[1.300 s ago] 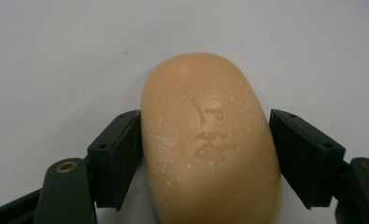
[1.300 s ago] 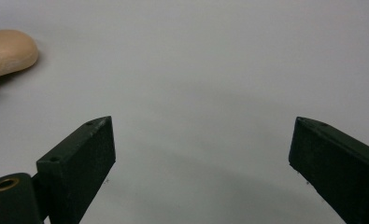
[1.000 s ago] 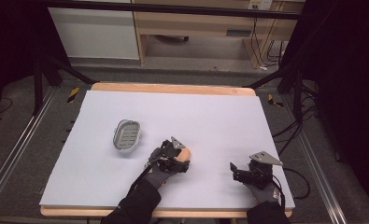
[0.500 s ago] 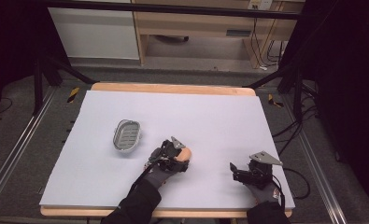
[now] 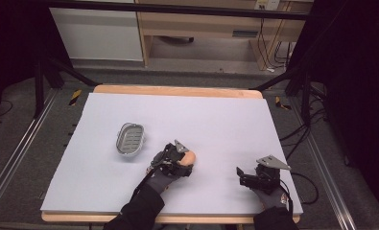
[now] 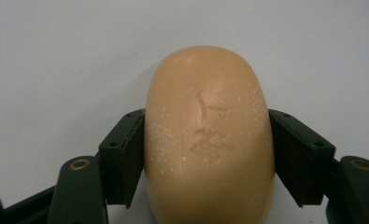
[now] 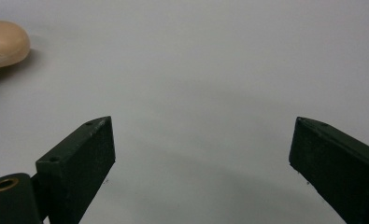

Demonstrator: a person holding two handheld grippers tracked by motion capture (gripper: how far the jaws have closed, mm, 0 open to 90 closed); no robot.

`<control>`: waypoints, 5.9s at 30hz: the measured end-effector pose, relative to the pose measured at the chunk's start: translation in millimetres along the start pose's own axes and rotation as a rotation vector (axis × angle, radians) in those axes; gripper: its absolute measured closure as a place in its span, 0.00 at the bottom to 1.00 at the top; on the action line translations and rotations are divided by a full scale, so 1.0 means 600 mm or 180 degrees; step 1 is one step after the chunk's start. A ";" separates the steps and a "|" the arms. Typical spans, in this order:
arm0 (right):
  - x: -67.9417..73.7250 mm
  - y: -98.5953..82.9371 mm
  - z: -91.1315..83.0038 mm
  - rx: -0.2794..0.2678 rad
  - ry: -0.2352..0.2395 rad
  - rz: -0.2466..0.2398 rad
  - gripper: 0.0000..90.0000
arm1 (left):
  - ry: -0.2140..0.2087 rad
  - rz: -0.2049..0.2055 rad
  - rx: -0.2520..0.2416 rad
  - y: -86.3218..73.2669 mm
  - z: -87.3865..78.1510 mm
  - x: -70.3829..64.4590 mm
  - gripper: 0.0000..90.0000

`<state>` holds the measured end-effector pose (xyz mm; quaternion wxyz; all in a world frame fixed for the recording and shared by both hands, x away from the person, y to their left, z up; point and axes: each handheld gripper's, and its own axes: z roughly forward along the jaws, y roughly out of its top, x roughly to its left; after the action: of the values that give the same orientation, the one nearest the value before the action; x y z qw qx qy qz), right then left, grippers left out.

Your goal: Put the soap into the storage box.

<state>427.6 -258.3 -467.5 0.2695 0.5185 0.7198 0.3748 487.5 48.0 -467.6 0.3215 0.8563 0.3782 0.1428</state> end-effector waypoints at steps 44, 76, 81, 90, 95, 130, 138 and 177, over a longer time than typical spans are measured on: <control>0.001 0.001 0.000 0.0005 -0.0016 0.0012 0.08 | 0.0132 -0.0036 -0.0323 -0.012 -0.123 0.049 0.35; 0.004 -0.001 0.002 0.0014 0.0002 -0.0060 0.08 | 0.0383 -0.0338 -0.0452 -0.031 -0.162 0.142 0.35; 0.006 -0.001 0.004 0.0035 -0.0006 -0.0080 0.08 | 0.0414 -0.0393 -0.0475 -0.030 -0.167 0.155 0.35; 0.006 -0.001 0.004 0.0044 -0.0003 -0.0077 0.08 | 0.0455 -0.0507 -0.0532 -0.032 -0.174 0.177 0.35; 0.006 -0.001 0.005 0.0045 -0.0004 -0.0080 0.08 | 0.0487 -0.0571 -0.0541 -0.034 -0.174 0.190 0.35; 0.008 -0.002 0.009 0.0072 0.0004 -0.0088 0.08 | 0.0661 -0.0773 -0.0374 -0.057 -0.145 0.238 0.35; 0.008 -0.002 0.009 0.0078 0.0007 -0.0076 0.08 | 0.0686 -0.0754 -0.0313 -0.060 -0.142 0.242 0.35; 0.010 -0.002 0.010 0.0091 0.0006 -0.0108 0.08 | 0.0739 -0.0789 -0.0351 -0.064 -0.140 0.246 0.33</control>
<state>429.5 -251.6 -472.1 0.2677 0.5096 0.7340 0.3604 524.2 213.8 -429.3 0.3373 0.7619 0.5070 0.2206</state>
